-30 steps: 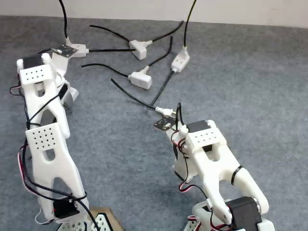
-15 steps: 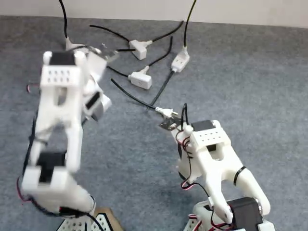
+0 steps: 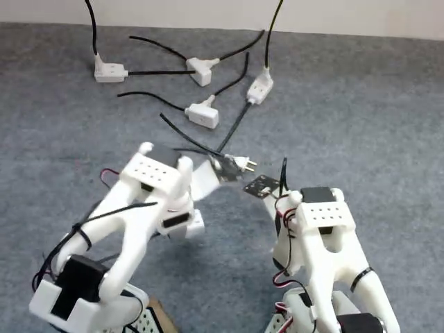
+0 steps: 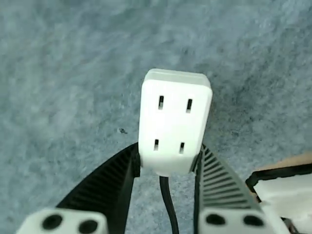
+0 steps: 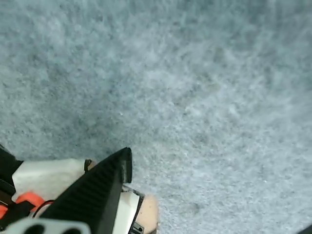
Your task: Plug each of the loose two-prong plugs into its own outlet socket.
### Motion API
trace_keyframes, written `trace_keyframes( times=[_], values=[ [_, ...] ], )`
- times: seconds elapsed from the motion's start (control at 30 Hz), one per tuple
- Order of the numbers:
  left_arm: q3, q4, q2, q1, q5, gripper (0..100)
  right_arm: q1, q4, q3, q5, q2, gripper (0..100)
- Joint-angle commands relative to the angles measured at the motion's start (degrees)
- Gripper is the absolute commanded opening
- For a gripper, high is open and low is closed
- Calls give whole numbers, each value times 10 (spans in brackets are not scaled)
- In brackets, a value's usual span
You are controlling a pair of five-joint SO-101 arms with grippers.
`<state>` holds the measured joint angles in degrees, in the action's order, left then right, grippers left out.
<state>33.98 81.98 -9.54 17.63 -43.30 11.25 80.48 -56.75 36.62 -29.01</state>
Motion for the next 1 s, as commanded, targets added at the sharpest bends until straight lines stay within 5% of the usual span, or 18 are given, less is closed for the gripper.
trace_keyframes(
  times=[0.0, 0.43, 0.7, 0.97],
  values=[
    [8, -24, -27, 22, -45, 5, -9, 8, 0, 11, -16, 546],
    [82, -91, -23, 73, -98, 10, -8, 8, 3, 13, -12, 546],
    [87, -101, -25, 62, -106, 277, -8, 8, 2, 13, -12, 546],
    [37, -64, -28, 23, -130, 284, -8, 8, 2, 14, -12, 546]
  ],
)
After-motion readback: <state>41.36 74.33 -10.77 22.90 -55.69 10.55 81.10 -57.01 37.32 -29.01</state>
